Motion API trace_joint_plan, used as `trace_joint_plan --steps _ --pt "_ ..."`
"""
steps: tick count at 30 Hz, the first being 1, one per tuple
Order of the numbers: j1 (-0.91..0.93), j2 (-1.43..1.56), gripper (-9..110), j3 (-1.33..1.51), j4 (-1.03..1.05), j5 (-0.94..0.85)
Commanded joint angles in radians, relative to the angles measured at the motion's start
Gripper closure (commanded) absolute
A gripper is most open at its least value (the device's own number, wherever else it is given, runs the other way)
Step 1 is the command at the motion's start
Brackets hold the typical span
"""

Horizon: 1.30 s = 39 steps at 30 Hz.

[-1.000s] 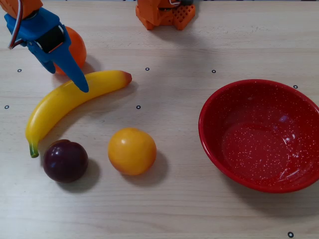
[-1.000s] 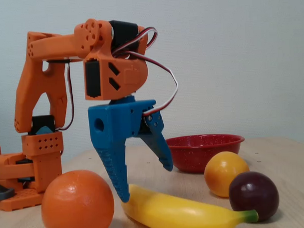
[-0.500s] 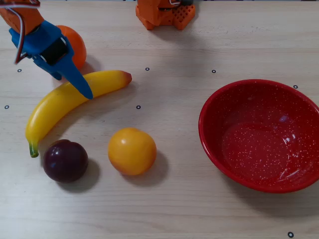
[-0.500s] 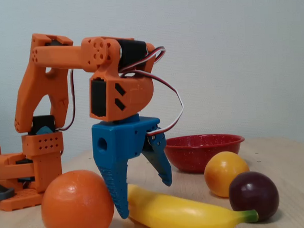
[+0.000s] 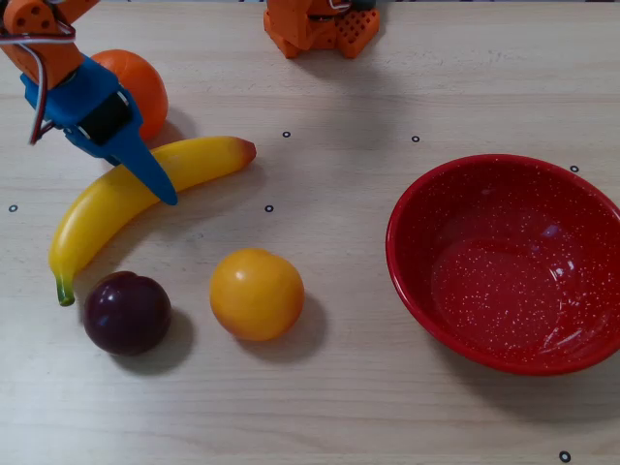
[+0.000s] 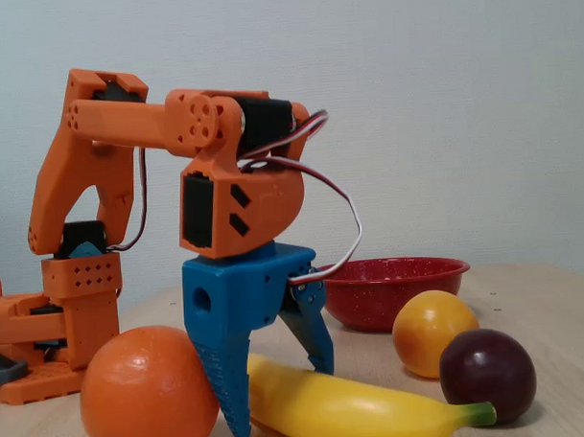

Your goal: Put banana in the red bowl.

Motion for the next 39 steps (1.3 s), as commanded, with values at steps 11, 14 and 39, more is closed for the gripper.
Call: trace_joint_plan --steps 11,14,39 --pt "-0.040 0.017 65 -0.077 -0.031 0.057" --pt "-0.051 0.003 66 -0.078 -0.034 0.066" --pt "-0.091 -0.041 82 -0.086 -0.081 0.080"
